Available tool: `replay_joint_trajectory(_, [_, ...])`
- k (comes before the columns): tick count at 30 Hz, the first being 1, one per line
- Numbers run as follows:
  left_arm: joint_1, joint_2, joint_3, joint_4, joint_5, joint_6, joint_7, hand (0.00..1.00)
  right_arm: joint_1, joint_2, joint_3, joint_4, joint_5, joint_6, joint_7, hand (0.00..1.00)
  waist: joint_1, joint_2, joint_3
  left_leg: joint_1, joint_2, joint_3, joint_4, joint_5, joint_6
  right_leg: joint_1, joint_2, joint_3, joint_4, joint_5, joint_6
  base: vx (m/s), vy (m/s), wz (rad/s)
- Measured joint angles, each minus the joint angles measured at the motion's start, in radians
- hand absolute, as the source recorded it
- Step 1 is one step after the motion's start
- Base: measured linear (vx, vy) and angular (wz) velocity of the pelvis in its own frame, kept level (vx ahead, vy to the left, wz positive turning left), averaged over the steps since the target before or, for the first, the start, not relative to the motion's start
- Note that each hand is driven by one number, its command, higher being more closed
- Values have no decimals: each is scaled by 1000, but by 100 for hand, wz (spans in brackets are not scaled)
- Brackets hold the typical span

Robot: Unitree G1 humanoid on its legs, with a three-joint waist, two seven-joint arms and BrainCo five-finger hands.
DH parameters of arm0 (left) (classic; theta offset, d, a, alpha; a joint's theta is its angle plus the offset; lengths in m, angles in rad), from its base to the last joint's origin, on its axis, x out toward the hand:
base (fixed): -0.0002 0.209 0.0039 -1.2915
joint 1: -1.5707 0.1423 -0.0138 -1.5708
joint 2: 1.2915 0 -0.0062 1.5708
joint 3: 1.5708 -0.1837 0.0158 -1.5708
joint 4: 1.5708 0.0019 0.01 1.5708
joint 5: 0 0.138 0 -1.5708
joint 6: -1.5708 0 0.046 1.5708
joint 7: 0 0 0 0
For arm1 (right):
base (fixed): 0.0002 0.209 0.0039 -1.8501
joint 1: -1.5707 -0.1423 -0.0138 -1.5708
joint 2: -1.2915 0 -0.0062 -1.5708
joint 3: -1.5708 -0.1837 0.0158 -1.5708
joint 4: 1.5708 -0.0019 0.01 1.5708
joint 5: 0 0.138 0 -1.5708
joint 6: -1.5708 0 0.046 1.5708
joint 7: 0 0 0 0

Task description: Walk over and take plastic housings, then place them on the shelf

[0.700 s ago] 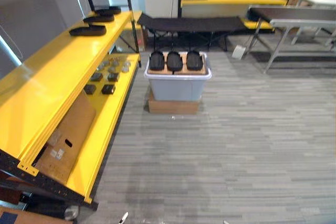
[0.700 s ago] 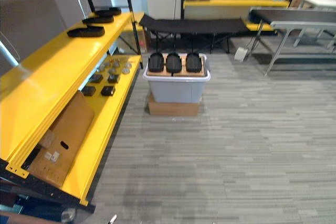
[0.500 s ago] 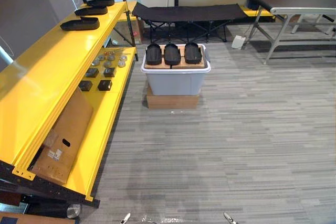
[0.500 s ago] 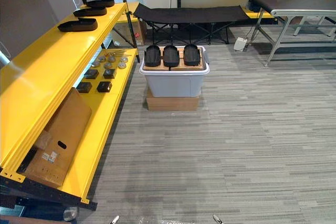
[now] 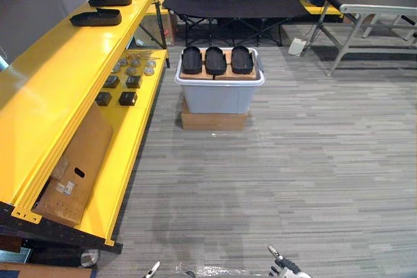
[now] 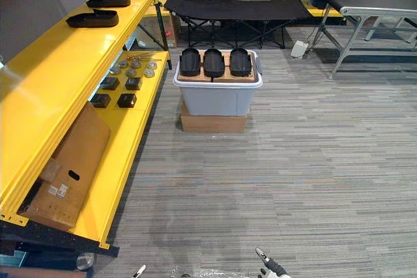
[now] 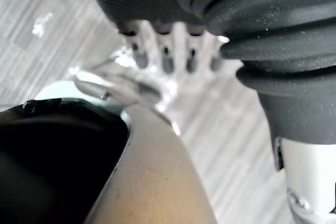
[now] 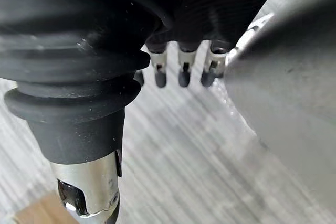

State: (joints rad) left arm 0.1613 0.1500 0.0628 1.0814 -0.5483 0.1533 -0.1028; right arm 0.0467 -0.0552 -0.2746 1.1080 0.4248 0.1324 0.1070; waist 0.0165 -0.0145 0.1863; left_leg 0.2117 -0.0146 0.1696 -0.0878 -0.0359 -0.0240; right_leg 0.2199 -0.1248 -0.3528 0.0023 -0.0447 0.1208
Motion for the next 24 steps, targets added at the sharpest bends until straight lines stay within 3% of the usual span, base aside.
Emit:
replay_joint_trajectory(12, [-2,2,-7,2,0,0,25,0,-4,-3,21,18,-6,1,-3,0,0,-11,5,6,-13,-10,-2,9,14,18,-9,-18,-26,4,6,-37,20,3])
replay_joint_trajectory(19, [-7,6,-7,2,0,22,102,0,-12,-1,20,33,-24,2,-21,0,1,-23,7,-3,-24,-16,-2,5,18,25,-16,-35,-37,15,7,10,8,5])
replay_joint_trajectory(22, [-7,12,-7,0,18,25,122,0,2,-19,-20,30,-43,2,-23,0,-5,-29,6,-4,-51,-8,-1,-25,58,-27,-83,-68,129,-73,44,56,98,38])
replay_joint_trajectory(24, [-16,1,-8,-4,63,31,126,0,5,-52,-61,-5,38,-8,-31,0,-6,-11,18,1,-53,-17,3,-39,98,-215,-165,-14,520,-89,56,72,136,26])
